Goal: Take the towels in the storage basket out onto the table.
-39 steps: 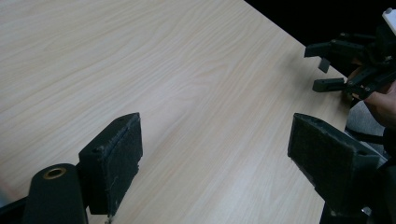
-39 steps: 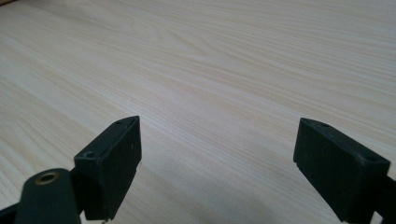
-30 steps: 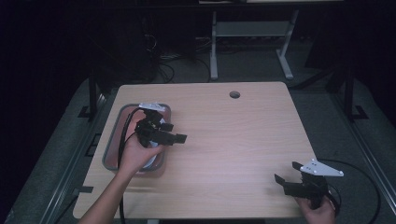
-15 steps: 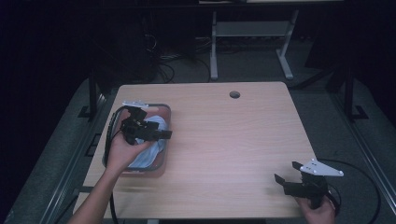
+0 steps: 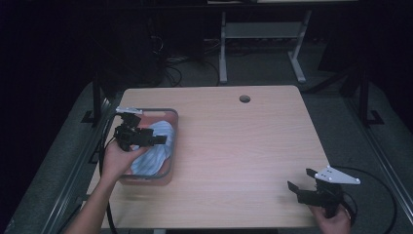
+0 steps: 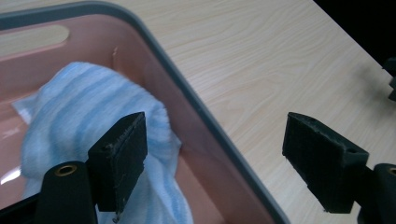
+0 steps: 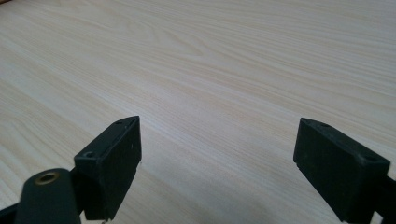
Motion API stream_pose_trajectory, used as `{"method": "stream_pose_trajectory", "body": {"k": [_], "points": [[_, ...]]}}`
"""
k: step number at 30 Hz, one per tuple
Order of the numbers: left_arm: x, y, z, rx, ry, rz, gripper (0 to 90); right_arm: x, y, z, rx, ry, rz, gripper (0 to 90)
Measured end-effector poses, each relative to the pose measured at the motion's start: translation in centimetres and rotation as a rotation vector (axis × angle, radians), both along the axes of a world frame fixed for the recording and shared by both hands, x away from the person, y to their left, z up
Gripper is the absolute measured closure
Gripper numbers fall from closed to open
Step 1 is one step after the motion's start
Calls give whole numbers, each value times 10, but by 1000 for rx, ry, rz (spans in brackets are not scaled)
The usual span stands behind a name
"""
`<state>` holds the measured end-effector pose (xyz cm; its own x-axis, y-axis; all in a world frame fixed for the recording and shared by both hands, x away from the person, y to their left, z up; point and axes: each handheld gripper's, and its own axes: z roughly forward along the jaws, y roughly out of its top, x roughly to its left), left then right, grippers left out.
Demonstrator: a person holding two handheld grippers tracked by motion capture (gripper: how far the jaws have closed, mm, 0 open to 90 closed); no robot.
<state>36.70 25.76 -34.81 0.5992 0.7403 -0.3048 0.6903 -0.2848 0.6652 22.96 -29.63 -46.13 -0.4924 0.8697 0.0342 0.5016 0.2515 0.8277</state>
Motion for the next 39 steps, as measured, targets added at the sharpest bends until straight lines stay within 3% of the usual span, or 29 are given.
{"method": "stream_pose_trajectory", "body": {"k": [2, 6, 12, 14, 23, 33, 39], "points": [[1, 3, -2, 23, 3, 12, 217, 0, 1, 0, -4, 6, 1, 147], [2, 9, -4, 30, -3, 34, 229, 0, 2, 0, -2, 7, 3, 147], [4, 13, -12, 52, 26, 56, 233, 0, 4, 0, -4, 7, 9, 147], [4, 14, -14, 33, 31, 64, 235, 0, 4, 0, -3, 12, 8, 147], [9, 12, -21, 100, 52, 92, 241, -1, 4, 0, -5, 11, 10, 147], [15, 11, -29, 195, 87, 133, 323, -1, 3, 1, -3, 4, 12, 147], [18, 5, -34, 246, 103, 126, 366, -1, 4, 1, -4, 4, 18, 147]]}}
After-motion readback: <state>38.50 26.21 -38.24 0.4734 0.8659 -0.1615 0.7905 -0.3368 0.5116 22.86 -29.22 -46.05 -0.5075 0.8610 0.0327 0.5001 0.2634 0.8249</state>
